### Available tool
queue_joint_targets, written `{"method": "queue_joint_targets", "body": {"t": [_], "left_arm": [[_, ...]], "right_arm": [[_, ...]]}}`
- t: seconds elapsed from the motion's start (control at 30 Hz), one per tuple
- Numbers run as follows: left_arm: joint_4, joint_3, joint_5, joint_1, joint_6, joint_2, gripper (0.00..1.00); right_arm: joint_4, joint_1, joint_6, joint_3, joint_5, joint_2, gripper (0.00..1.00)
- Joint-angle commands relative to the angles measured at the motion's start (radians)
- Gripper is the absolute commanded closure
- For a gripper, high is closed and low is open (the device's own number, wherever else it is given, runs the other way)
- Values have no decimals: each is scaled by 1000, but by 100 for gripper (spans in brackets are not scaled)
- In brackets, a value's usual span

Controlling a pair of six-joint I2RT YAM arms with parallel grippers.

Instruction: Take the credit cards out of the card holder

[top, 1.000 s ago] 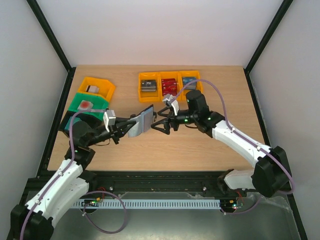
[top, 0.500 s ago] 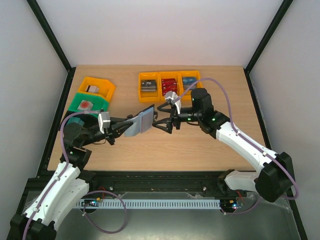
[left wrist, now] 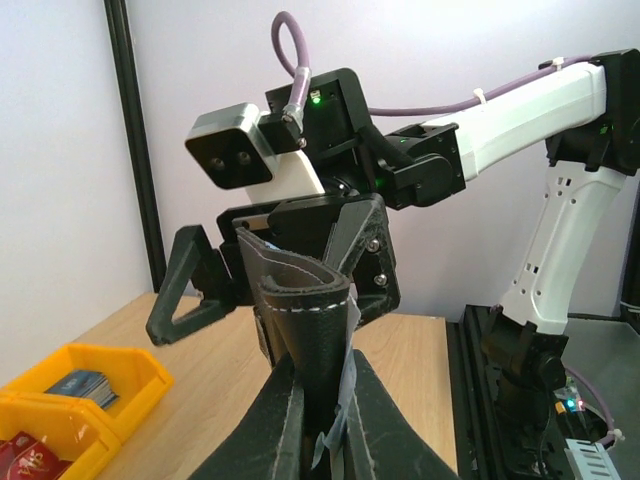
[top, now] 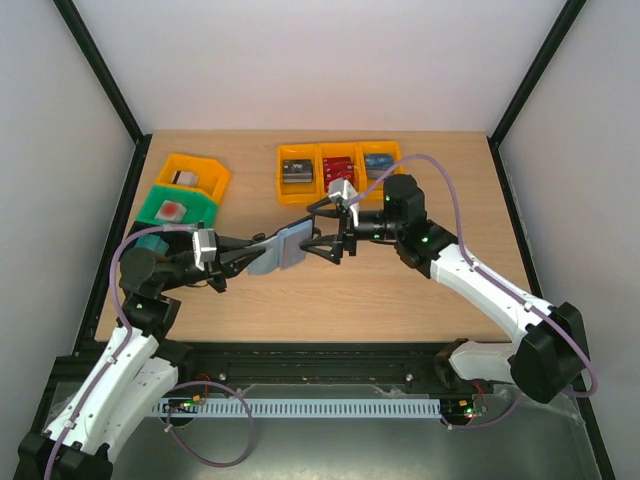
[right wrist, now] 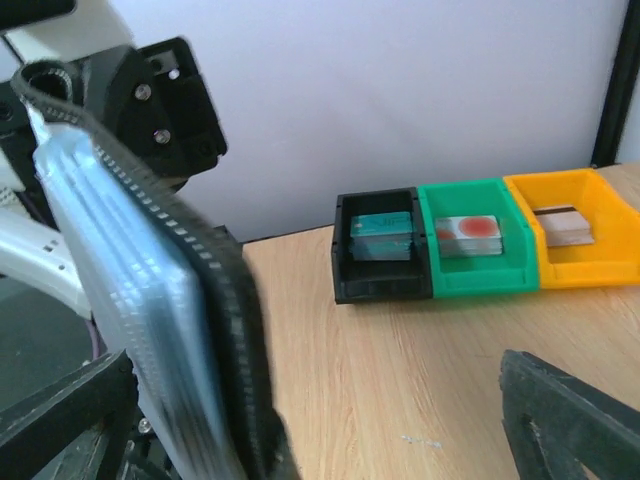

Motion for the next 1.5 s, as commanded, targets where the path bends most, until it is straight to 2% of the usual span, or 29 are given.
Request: {"method": "queue_joint_targets", "body": {"t": [0.0,0.1,0.27,0.3,0.4,0.5,0.63,0.77,0.9,1.03,1.3,1.47], "left_arm": [[87,31,24,3,23,-11,98],[90,28,21,3,23,-13,98],[99,21,11,3,15,-16,98],[100,18,6,3,12,-17,98],[105,13,-8,3,0,-18,98],[107,11,-14,6,-3,-23,98],[113,9,-1,8,3,-33,98],[113,9,11,8,16,-39,98],[110,13,12,8,19,-39,98],[110,18,20,9,24,-40,98],[115,20,36,9,34,-39,98],[115,21,37,7,37,-34,98]], "right_arm": [[63,61,-16,23,-29,18,5],[80,120,-52,26,-22,18,13],[104,180,-42,42,22,35,39],[104,186,-38,47,23,40,41],[89,195,-27,67,10,50,38],[-70,191,-140,108,16,24,24],[-167,92,-208,90,9,-52,17],[-174,0,-189,65,-9,-85,18],[-185,-7,-180,94,-24,-73,19],[-206,-17,-190,103,23,-78,22],[-110,-17,-79,104,55,-38,36],[-23,5,-59,94,29,-31,34]]}}
